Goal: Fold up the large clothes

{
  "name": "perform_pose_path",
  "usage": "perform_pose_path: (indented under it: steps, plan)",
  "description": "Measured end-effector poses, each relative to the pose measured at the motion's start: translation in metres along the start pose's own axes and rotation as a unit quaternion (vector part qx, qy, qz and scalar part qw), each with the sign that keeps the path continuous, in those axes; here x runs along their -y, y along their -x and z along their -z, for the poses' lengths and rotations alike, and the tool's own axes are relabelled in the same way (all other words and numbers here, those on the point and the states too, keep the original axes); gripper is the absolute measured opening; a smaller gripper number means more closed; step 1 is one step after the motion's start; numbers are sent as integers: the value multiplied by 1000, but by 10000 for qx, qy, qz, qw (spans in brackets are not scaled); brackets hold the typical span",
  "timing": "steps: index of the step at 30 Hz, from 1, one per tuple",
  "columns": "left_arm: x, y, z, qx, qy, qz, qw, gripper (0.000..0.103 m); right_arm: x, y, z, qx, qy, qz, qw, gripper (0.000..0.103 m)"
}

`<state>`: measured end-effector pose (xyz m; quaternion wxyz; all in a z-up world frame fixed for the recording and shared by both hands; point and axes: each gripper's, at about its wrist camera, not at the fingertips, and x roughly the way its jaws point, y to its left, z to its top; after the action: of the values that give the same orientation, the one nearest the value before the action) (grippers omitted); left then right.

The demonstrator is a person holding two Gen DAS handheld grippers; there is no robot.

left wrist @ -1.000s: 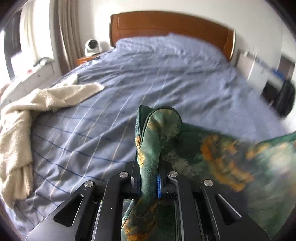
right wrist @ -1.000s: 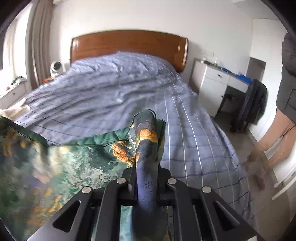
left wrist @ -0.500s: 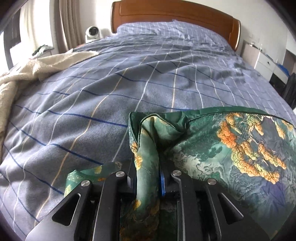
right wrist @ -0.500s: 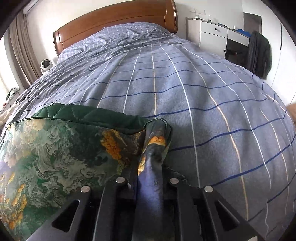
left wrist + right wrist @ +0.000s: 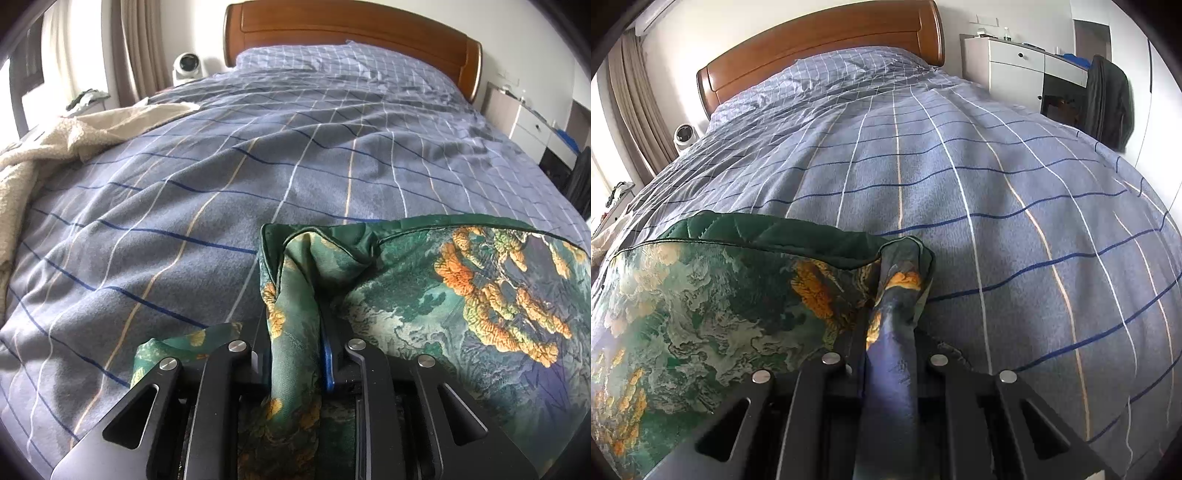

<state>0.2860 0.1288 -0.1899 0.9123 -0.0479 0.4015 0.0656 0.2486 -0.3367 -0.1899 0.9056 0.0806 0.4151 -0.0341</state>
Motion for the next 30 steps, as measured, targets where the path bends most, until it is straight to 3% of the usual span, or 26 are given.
perform_pose_path:
  steps: [5,9,24,26,30]
  plan:
    - [-1,2,0,-3,23,-91,10000,29,0,0,0,3,-7,-12,10000,16]
    - [-4,5,0,36,112,-223,9997,43,1,0,1,13,-19,-29,10000,16]
    - [-6,3,-2,19,200,-243,9995,52,1,1,0,21,-40,-67,10000,17]
    - [-7,3,-2,-14,216,-262,9994,56,1,1,0,18,-40,-65,10000,17]
    - [-10,5,-5,-140,337,-410,9985,73,0,1,-1,-1,-2,-27,10000,17]
